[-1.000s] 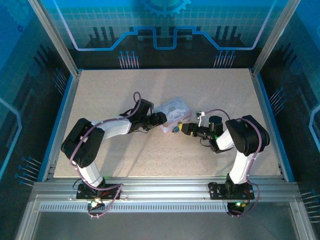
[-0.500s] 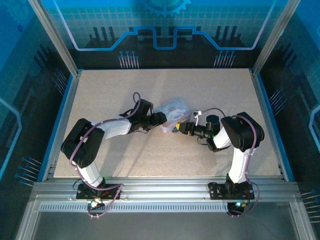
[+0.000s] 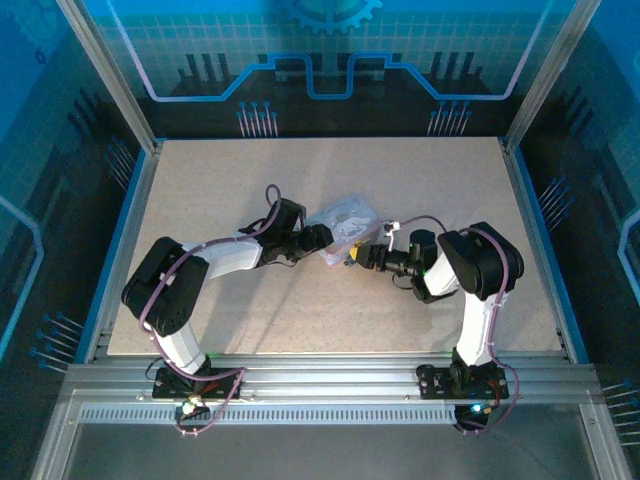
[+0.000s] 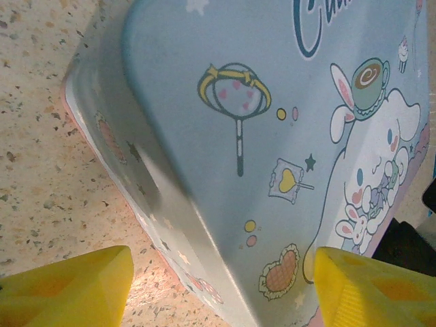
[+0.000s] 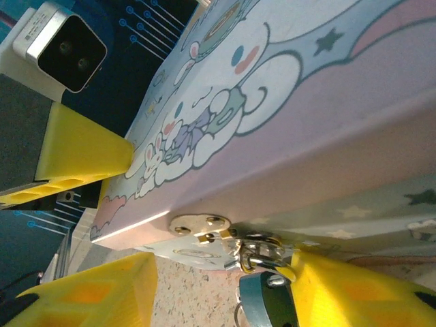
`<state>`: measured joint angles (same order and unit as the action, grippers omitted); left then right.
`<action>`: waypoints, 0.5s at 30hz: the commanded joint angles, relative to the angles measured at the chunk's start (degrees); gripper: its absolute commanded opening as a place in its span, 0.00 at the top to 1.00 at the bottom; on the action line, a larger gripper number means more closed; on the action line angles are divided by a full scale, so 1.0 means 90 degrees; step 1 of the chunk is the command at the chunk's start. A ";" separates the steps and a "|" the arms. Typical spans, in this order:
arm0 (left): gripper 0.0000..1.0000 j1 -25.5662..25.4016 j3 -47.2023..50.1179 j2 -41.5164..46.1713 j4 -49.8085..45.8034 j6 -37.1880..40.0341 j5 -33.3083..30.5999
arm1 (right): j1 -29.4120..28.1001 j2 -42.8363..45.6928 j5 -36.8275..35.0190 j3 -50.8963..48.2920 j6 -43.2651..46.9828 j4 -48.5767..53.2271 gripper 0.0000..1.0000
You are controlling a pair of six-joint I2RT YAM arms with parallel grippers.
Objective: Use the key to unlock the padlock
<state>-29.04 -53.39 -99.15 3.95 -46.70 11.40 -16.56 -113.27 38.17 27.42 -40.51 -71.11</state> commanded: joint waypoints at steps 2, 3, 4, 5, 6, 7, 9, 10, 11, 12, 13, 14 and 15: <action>0.29 -0.0035 0.0227 -0.0034 -0.0417 -0.0095 -0.0190 | -0.0084 -0.0101 0.0119 -0.0075 0.0009 -0.0033 0.49; 0.29 -0.0045 0.0227 -0.0030 -0.0409 -0.0099 -0.0184 | -0.0084 -0.0091 0.0116 -0.0095 0.0018 -0.0037 0.50; 0.29 -0.0038 0.0227 -0.0038 -0.0416 -0.0095 -0.0183 | -0.0079 -0.0090 0.0102 -0.0106 0.0028 -0.0038 0.51; 0.29 -0.0037 0.0229 -0.0036 -0.0415 -0.0095 -0.0187 | -0.0083 -0.0080 0.0089 -0.0119 0.0034 -0.0047 0.52; 0.30 -0.0041 0.0226 -0.0038 -0.0411 -0.0096 -0.0183 | -0.0082 -0.0072 0.0074 -0.0132 0.0034 -0.0045 0.52; 0.29 -0.0045 0.0229 -0.0021 -0.0417 -0.0100 -0.0189 | -0.0091 -0.0068 0.0075 -0.0136 0.0034 -0.0048 0.53; 0.29 -0.0042 0.0229 -0.0028 -0.0417 -0.0096 -0.0184 | -0.0084 -0.0056 0.0075 -0.0127 0.0036 -0.0048 0.55; 0.29 -0.0044 0.0236 -0.0018 -0.0412 -0.0098 -0.0198 | -0.0085 -0.0060 0.0082 -0.0120 0.0029 -0.0048 0.57; 0.30 -0.0045 0.0238 -0.0013 -0.0413 -0.0095 -0.0200 | -0.0083 -0.0061 0.0083 -0.0109 0.0029 -0.0048 0.58; 0.29 -0.0041 0.0237 -0.0008 -0.0419 -0.0095 -0.0192 | -0.0080 -0.0064 0.0088 -0.0107 0.0034 -0.0048 0.58; 0.29 -0.0042 0.0238 -0.0003 -0.0424 -0.0095 -0.0202 | -0.0075 -0.0062 0.0082 -0.0107 0.0029 -0.0038 0.60; 0.29 -0.0040 0.0238 -0.0008 -0.0412 -0.0095 -0.0202 | -0.0068 -0.0061 0.0081 -0.0107 0.0031 -0.0029 0.60; 0.29 -0.0043 0.0233 -0.0013 -0.0413 -0.0097 -0.0202 | -0.0071 -0.0061 0.0076 -0.0100 0.0035 -0.0038 0.61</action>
<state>-29.06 -53.10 -99.15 4.43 -47.72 11.40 -16.56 -113.27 38.00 26.72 -40.51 -71.00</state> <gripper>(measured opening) 0.706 0.396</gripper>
